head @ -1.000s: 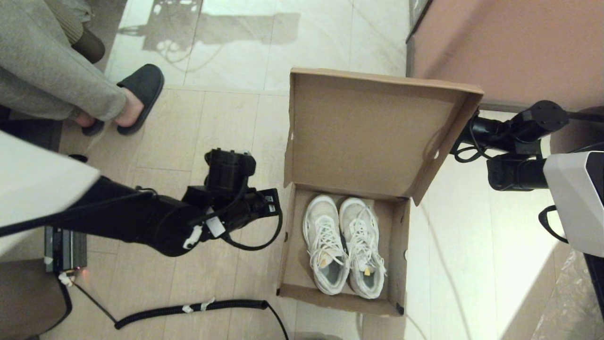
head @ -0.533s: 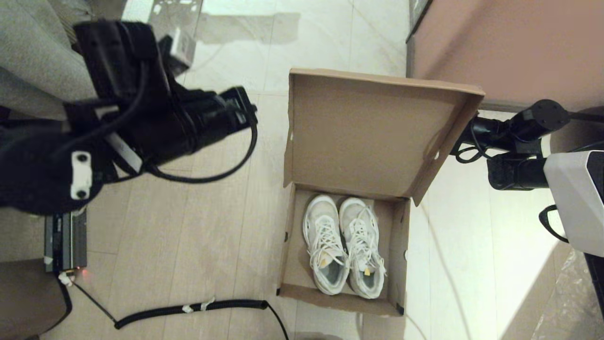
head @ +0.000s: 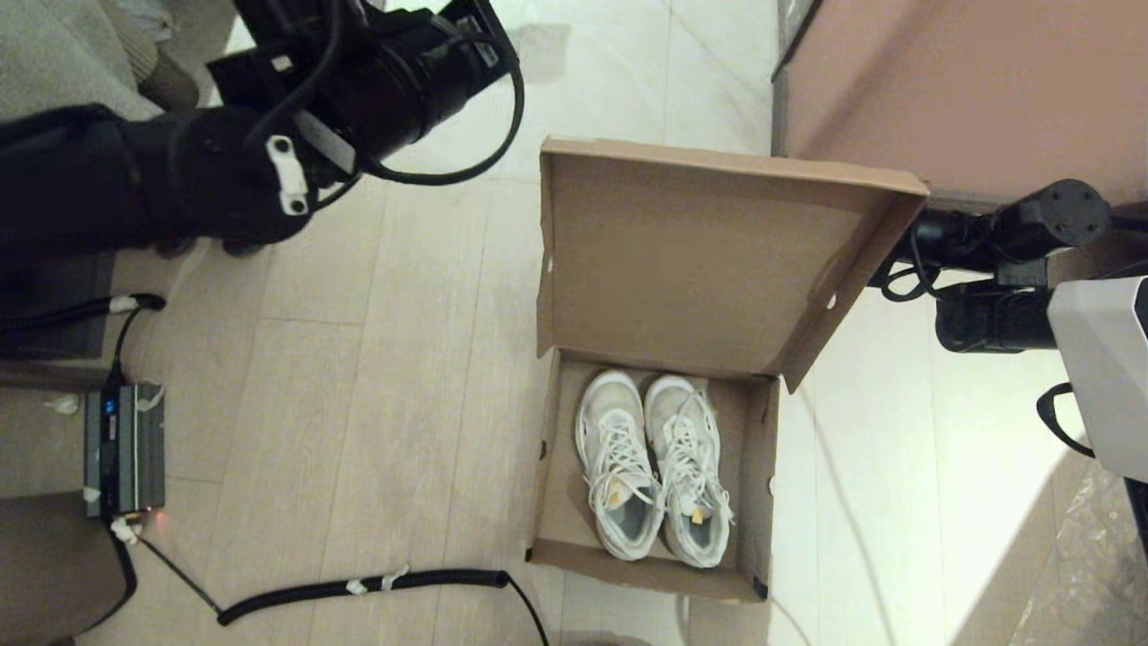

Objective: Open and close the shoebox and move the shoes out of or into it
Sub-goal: Close the shoe box

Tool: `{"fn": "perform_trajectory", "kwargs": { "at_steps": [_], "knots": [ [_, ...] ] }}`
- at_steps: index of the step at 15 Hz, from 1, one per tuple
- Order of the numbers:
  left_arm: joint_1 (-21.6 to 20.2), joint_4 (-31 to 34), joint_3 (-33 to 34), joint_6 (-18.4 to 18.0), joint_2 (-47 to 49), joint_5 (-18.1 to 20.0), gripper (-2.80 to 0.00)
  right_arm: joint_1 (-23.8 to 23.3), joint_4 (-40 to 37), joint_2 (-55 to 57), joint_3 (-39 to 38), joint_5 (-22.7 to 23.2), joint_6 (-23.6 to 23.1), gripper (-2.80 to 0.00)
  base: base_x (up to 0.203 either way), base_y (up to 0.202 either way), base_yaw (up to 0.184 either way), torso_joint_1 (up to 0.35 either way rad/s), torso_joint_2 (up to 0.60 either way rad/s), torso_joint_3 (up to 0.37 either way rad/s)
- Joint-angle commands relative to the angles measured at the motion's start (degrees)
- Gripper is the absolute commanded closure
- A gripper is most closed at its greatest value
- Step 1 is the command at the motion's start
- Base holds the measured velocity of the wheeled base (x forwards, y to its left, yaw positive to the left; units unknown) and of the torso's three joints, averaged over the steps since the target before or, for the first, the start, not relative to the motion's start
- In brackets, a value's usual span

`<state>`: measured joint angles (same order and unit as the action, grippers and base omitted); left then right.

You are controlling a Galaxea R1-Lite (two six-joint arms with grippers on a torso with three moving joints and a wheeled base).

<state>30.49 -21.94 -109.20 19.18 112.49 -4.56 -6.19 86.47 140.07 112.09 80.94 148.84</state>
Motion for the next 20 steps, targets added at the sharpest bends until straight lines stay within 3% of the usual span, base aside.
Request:
{"fn": "perform_trajectory", "kwargs": {
  "at_steps": [1, 4, 7, 12, 16, 20],
  "knots": [
    [-0.16, -0.69, -1.7, 0.34, 6.16, 1.86, 0.0, 0.04, 1.19, -1.16, -1.51, 1.3, 4.7, 0.0, 0.0, 0.0, 0.0, 0.0, 0.0, 0.0],
    [-0.69, -6.08, -1.72, 0.51, 9.49, 4.55, 0.0, 0.04, 1.19, -2.1, -2.39, 3.04, 5.14, 0.0, 0.0, 0.0, 0.0, 0.0, 0.0, 0.0],
    [-0.84, -6.18, -1.79, 0.51, 9.59, 5.3, 0.0, 0.3, 1.19, -2.17, -1.53, 6.72, 5.14, 0.0, 0.0, 0.0, 0.0, 0.0, 0.0, 0.0],
    [-1.13, -6.15, -1.81, 0.51, 8.74, 7.28, 0.0, 1.18, 1.19, -3.14, -2.49, 6.72, 5.23, 0.0, 0.0, 0.0, 0.0, 0.0, 0.0, 0.0],
    [-3.03, -14.1, -1.81, -4.59, 10.53, 6.85, 0.0, 1.8, 1.19, -4.28, -3.99, 6.72, 5.32, 0.0, 0.0, 0.0, 0.0, 0.0, 0.0, 0.0],
    [-4.07, -14.6, -1.81, -5.52, 10.92, 3.97, 0.0, 1.89, 1.19, -5.0, -4.44, 6.72, 5.49, 0.0, 0.0, 0.0, 0.0, 0.0, 0.0, 0.0]
  ]
}}
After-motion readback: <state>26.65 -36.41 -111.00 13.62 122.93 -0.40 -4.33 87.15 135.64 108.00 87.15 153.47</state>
